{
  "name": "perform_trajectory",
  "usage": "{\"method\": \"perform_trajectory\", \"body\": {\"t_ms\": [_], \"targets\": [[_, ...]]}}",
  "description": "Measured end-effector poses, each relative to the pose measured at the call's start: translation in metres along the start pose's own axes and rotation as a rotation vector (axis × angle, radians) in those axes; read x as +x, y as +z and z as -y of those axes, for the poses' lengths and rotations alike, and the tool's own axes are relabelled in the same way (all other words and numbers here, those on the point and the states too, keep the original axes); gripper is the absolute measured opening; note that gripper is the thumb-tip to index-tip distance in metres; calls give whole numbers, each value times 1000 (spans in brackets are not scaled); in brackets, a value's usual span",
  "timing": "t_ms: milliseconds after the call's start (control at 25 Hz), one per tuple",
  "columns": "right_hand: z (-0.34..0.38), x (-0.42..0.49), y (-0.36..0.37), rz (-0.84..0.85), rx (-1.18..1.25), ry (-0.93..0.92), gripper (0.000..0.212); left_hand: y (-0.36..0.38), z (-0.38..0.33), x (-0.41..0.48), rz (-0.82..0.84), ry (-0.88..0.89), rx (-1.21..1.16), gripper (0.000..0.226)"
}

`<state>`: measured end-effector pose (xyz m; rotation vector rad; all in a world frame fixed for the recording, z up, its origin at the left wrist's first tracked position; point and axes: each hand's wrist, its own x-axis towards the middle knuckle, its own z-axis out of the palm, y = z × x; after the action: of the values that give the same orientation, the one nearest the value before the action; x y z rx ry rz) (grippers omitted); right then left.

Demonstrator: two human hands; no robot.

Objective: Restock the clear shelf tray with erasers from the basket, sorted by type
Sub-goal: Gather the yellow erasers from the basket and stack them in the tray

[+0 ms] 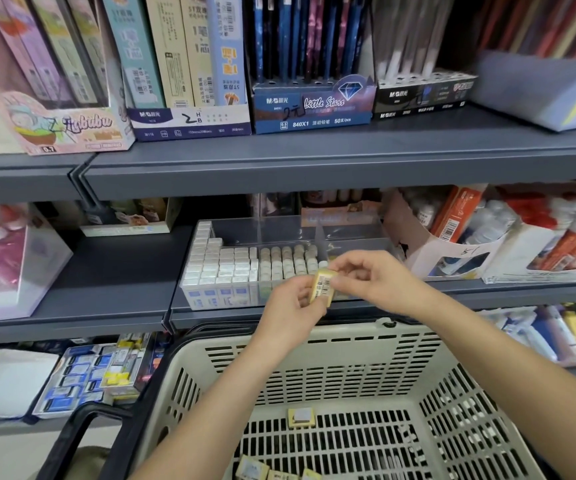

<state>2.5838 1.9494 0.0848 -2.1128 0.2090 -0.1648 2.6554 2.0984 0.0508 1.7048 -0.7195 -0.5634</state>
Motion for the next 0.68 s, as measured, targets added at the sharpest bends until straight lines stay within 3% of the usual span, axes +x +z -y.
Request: {"method": "perform_trajectory", "body": {"t_ms": [120,280,360,680], "targets": [[-2,-3,-13,-36,36,-25,14,-1,2,2,-56,55,156,17],[-19,22,-36,-333,13,125,13,-22,14,0,-382,241,625,26],[-28,35,-36,-400,-67,176,16,-30,21,3,-423,249,742,34],[-39,60,-15,-244,-359,249,15,-35,39,6,-382,215,874,43]]}}
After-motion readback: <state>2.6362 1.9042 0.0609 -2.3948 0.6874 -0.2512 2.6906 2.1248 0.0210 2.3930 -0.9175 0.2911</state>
